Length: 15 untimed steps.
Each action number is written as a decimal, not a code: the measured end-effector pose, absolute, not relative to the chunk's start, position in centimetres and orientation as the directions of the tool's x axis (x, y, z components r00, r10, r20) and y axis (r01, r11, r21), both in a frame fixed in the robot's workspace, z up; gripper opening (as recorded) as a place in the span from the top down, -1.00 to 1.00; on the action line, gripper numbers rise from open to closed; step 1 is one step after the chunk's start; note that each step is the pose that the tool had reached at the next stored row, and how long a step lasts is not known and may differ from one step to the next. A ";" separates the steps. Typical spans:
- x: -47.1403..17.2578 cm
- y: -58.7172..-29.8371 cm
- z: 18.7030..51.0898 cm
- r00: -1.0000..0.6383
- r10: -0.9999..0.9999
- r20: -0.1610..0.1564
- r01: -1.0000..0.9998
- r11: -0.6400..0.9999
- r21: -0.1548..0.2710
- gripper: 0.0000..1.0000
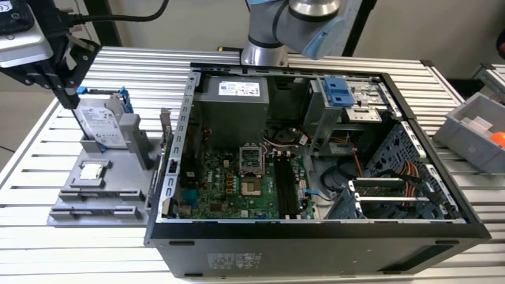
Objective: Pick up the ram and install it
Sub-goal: 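Pick up the ram and move it above insertion slot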
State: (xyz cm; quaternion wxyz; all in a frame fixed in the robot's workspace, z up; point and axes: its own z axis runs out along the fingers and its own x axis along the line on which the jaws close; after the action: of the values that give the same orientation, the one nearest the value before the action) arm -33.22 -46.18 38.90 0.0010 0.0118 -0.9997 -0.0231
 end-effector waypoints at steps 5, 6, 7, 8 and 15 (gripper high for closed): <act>-33.3 -47.1 38.9 -1.000 -0.023 0.001 -0.023 0.999 0.046 1.00; -33.4 -47.2 38.9 -1.000 -0.023 0.002 -0.023 0.999 0.046 1.00; -33.4 -47.4 38.9 -1.000 -0.023 0.002 -0.022 0.999 0.046 1.00; -33.4 -47.5 38.9 -1.000 -0.022 0.001 -0.022 0.999 0.046 1.00; -33.5 -48.4 38.9 -1.000 -0.021 0.002 -0.021 0.999 0.046 1.00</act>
State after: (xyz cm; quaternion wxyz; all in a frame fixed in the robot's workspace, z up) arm -33.50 -48.41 38.86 0.0010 0.0107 -0.9997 -0.0231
